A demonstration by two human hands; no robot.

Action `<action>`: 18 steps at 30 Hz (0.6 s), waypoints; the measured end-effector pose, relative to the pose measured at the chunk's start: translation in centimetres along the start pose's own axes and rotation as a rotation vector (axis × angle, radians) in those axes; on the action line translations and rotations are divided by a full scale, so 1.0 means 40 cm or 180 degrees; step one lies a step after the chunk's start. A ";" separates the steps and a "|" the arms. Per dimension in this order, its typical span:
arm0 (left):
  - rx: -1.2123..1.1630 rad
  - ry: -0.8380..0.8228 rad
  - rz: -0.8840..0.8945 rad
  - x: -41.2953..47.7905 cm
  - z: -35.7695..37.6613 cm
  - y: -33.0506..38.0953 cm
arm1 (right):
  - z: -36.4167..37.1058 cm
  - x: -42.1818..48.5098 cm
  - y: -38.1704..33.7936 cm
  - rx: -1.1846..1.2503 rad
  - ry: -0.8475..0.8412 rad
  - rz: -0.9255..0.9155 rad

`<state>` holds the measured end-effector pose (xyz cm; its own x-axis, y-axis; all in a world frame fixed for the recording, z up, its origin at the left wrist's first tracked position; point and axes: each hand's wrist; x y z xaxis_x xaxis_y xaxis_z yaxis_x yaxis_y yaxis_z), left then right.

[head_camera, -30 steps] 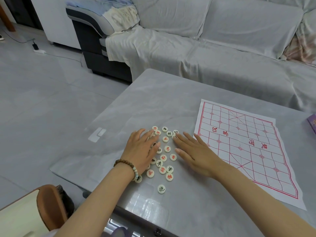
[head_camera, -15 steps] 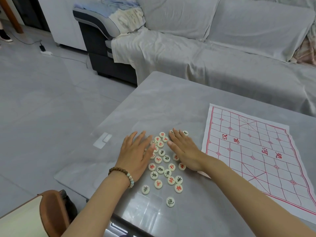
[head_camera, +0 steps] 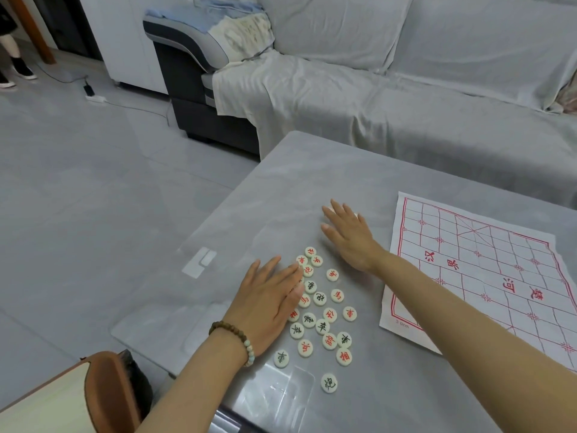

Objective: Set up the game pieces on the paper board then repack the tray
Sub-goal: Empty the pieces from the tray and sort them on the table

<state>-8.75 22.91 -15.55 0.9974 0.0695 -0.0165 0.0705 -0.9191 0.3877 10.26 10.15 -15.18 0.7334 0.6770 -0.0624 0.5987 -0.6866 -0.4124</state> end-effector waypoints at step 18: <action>-0.0075 -0.0015 -0.0397 0.014 -0.017 -0.006 | 0.018 -0.223 -0.103 0.0042 0.0092 -0.0454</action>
<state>-8.23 23.45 -15.01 0.9810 0.1808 -0.0704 0.1937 -0.8941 0.4038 1.05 7.13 -13.57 0.6501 0.7594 0.0239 0.6935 -0.5803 -0.4271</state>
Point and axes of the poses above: each hand's wrist, its own x-axis towards the middle knuckle, its own z-axis out of the palm, y = z × x, and after that the axes turned 1 degree about y, right-handed
